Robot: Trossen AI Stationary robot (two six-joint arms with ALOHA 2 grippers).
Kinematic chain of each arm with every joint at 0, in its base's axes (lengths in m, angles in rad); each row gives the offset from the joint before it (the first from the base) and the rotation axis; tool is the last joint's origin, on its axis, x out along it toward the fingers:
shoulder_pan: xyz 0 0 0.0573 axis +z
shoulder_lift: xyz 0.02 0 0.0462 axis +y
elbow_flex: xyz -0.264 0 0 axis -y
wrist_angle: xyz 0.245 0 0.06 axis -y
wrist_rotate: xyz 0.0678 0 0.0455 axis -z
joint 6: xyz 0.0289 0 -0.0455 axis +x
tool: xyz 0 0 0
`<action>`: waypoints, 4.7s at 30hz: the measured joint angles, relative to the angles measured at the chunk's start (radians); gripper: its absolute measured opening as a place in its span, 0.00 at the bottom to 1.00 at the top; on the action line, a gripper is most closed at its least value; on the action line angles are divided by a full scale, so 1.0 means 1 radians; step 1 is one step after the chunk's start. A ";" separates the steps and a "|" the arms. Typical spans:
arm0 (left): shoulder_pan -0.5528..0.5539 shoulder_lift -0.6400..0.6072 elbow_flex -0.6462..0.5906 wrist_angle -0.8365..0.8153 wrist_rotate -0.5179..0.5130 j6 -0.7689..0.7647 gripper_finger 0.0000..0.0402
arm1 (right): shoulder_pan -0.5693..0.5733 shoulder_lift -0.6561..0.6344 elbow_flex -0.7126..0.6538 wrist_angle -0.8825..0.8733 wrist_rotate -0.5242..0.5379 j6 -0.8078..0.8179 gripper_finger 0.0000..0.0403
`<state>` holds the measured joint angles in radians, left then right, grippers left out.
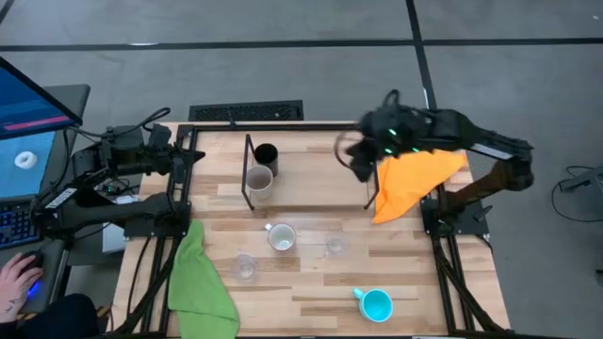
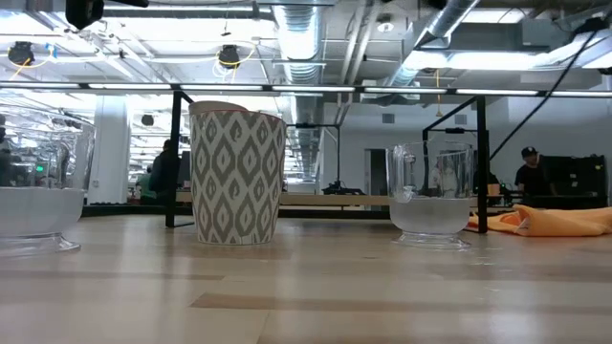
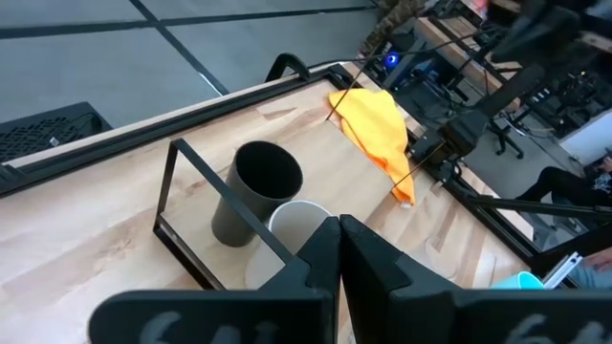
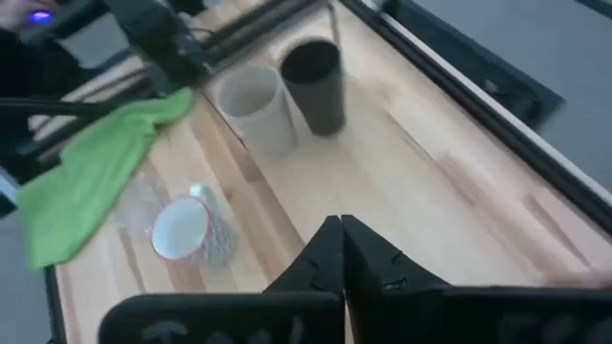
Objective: Stack small to large cups/mugs on shelf
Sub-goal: Put the gray mug on the shelf
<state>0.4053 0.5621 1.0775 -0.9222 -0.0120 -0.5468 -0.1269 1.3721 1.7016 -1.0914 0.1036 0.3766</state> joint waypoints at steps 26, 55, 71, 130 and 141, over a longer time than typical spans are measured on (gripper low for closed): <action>0.000 0.000 0.000 -0.009 0.007 -0.042 0.00 | 0.438 0.536 -0.006 0.345 0.031 0.244 0.46; 0.000 0.000 0.000 -0.008 -0.003 -0.042 0.00 | 0.275 0.728 -0.005 0.375 -0.052 0.173 0.25; 0.000 0.000 0.000 -0.008 -0.003 -0.014 0.00 | 0.303 0.559 -0.007 0.400 -0.052 0.174 0.06; 0.000 0.000 0.000 -0.007 -0.135 0.035 0.00 | 0.652 0.006 -0.004 0.834 0.503 -0.310 0.06; 0.000 0.000 0.000 -0.007 -0.135 0.030 0.00 | 0.249 0.193 -0.006 0.203 0.275 0.154 0.06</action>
<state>0.4053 0.5623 1.0777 -0.9295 -0.1467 -0.5165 0.1223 1.5655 1.6960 -0.8883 0.3789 0.5306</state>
